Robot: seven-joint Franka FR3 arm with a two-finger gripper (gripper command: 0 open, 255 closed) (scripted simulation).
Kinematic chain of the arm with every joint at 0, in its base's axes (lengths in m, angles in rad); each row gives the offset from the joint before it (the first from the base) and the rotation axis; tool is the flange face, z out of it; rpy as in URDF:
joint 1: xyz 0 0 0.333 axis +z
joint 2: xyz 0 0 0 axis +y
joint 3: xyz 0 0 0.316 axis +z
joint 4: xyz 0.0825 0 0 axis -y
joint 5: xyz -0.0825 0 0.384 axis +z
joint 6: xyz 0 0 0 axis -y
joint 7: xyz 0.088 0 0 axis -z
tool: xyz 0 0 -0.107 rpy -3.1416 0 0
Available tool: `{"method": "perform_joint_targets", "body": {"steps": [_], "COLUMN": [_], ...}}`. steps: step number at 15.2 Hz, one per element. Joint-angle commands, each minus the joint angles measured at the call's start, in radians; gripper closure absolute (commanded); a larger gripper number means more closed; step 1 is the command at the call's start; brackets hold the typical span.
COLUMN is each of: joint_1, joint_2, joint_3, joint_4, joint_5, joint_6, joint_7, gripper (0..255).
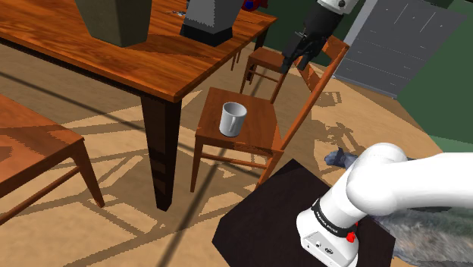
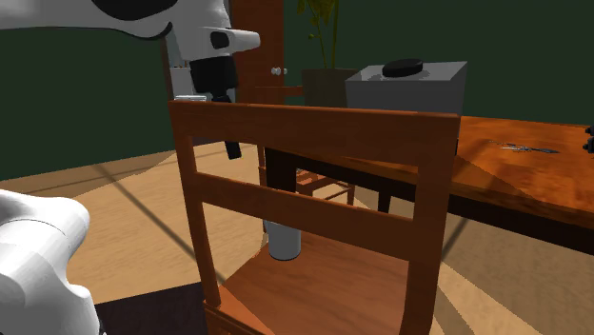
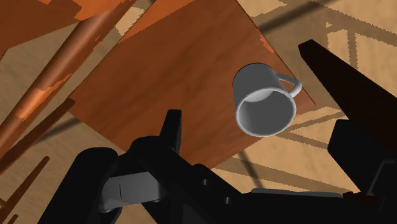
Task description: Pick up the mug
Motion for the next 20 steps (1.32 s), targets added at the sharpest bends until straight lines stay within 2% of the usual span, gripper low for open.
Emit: {"method": "perform_joint_targets", "body": {"steps": [1,9,17,20], "joint_1": [0.000,0.007,0.019,0.020], "joint_2": [0.000,0.196,0.453,0.469], "joint_3": [0.000,-0.006,-0.009,-0.009], "joint_4": [0.000,-0.089,-0.099,-0.126], "joint_5": [0.000,0.035,0.079,0.081], "joint_6": [0.000,0.234,0.453,0.496], "joint_7": [0.000,-0.003,-0.018,-0.021], "gripper": [0,0,0,0]}}
